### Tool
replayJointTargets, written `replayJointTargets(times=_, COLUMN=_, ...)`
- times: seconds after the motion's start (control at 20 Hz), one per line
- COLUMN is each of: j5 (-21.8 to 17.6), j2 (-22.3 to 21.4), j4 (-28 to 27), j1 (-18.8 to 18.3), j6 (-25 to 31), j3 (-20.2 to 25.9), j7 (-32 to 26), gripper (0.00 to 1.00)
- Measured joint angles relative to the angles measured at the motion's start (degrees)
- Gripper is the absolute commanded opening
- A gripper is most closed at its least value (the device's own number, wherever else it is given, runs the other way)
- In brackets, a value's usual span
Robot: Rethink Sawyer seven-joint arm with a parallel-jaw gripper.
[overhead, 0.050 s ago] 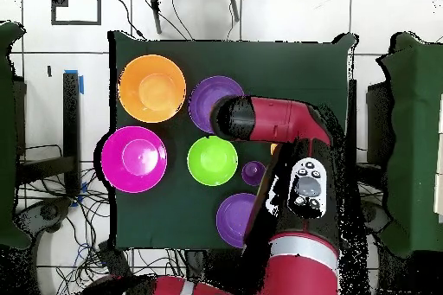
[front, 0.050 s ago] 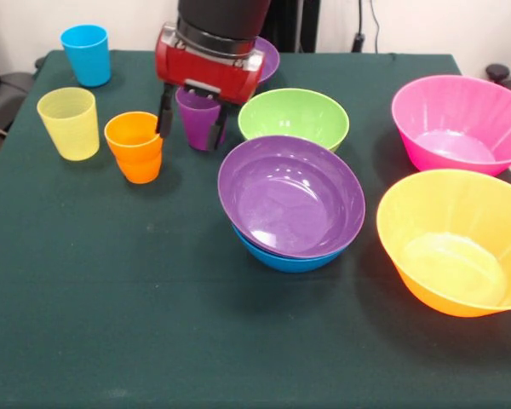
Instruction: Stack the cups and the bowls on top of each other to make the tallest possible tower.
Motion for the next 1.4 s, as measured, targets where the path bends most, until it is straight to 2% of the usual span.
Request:
replayJointTargets(times=0.7, j5=0.39, j2=5.14, j4=-9.72, j1=-0.56, j6=5.40, j3=2.81, j7=0.00, gripper=1.00)
replayJointTargets(times=1.4, j5=0.37, j2=7.47, j4=-10.49, j1=-3.77, j6=5.24, j3=6.88, j7=0.00, gripper=1.00)
